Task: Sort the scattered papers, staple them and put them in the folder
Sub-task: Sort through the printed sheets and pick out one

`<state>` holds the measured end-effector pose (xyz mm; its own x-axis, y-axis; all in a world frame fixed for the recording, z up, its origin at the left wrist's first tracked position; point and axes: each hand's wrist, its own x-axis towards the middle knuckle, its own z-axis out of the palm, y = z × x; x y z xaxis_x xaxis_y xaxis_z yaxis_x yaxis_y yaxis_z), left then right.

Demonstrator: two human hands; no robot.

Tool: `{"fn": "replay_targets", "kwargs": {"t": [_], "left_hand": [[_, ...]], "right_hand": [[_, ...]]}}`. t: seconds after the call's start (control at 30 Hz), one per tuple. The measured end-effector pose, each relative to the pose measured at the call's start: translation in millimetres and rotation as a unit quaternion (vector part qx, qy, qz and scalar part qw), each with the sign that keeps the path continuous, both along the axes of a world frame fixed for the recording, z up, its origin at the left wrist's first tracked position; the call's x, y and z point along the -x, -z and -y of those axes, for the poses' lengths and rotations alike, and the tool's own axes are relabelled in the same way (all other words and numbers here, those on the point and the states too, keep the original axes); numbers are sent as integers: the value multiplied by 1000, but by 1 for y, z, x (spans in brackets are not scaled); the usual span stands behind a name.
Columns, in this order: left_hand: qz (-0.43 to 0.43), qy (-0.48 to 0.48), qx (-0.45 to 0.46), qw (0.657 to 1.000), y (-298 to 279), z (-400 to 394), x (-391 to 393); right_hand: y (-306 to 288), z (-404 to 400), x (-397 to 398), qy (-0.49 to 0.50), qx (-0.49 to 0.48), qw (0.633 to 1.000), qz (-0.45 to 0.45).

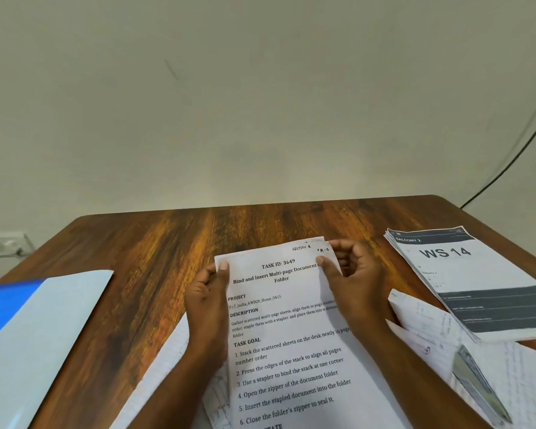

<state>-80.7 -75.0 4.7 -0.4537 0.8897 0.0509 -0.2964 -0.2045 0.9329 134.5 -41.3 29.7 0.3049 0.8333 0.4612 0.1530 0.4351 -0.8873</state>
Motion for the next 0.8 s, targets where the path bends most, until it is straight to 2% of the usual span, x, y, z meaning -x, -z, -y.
{"fn": "replay_targets", "kwargs": {"t": [0.13, 0.23, 0.3, 0.47, 0.8], "left_hand": [[1, -17, -4, 1000, -1, 3, -1], [6, -20, -3, 1000, -2, 3, -1], [1, -21, -3, 1000, -2, 3, -1], [-15, -37, -6, 999, -3, 3, -3], [-8, -45, 19, 999, -8, 9, -7]], "right_hand": [[3, 6, 2, 20, -73, 994, 82], [2, 9, -1, 77, -165, 968, 170], [2, 9, -3, 105, -195, 955, 197], [2, 4, -7, 114, -223, 944, 215], [11, 0, -7, 58, -222, 940, 252]]}}
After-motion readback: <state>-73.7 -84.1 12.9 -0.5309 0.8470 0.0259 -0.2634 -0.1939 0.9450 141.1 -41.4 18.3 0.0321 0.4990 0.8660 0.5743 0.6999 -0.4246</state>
